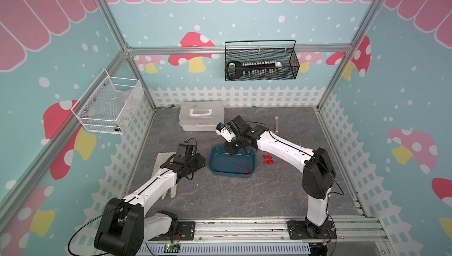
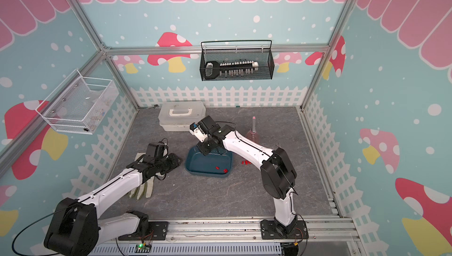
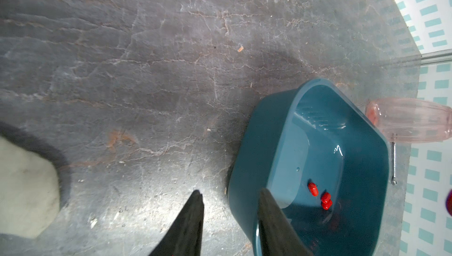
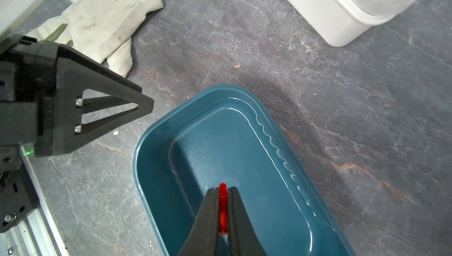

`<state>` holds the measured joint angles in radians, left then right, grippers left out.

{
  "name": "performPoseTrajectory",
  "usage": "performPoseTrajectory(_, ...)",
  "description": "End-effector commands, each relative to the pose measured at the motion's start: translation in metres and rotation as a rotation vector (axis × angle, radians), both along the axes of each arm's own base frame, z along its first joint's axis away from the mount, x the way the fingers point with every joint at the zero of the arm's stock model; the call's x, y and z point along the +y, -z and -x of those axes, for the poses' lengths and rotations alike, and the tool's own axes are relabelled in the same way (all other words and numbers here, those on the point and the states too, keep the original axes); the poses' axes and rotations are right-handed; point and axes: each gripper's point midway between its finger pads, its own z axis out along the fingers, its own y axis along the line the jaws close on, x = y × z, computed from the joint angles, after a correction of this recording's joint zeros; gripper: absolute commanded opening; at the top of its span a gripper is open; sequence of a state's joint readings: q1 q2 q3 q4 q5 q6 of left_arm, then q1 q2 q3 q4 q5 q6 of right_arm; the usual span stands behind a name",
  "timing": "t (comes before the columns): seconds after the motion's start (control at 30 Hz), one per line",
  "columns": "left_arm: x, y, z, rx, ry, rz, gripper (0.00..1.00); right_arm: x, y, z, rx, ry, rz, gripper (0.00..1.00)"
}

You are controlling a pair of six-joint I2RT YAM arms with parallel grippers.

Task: Take the screw protection sleeves out of the storage box
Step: Pick up the screw protection sleeve from the storage box, then place the screw protection sleeve at the center of the board.

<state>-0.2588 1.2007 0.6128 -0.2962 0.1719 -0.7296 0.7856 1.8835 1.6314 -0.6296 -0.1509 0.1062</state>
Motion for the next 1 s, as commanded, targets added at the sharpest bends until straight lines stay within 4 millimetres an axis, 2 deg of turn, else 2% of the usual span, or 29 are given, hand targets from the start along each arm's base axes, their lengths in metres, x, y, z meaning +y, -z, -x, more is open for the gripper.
performPoseTrajectory(0.0, 0.000, 0.002, 0.001, -0.009, 0.004, -0.015, 0.39, -0.022, -0.005, 0.005, -0.007, 0.045, 0.032, 0.12)
performPoseTrajectory(0.2, -0.005, -0.002, 0.002, -0.033, 0.017, -0.026, 0.39, -0.065, -0.007, 0.018, -0.029, 0.124, 0.070, 0.12)
performPoseTrajectory(0.47, -0.009, -0.016, 0.004, -0.131, 0.011, -0.018, 0.39, -0.143, -0.001, 0.038, -0.024, 0.284, 0.089, 0.13)
performPoseTrajectory(0.63, -0.016, -0.026, 0.008, -0.210, 0.032, 0.017, 0.40, -0.184, 0.003, 0.049, -0.015, 0.374, 0.078, 0.13)
performPoseTrajectory(0.8, -0.014, -0.040, 0.017, -0.289, 0.031, 0.033, 0.40, -0.209, 0.014, 0.055, -0.008, 0.428, 0.093, 0.13)
performPoseTrajectory(0.97, -0.019, -0.045, 0.021, -0.327, 0.057, 0.061, 0.40, -0.219, 0.029, 0.056, 0.008, 0.454, 0.111, 0.13)
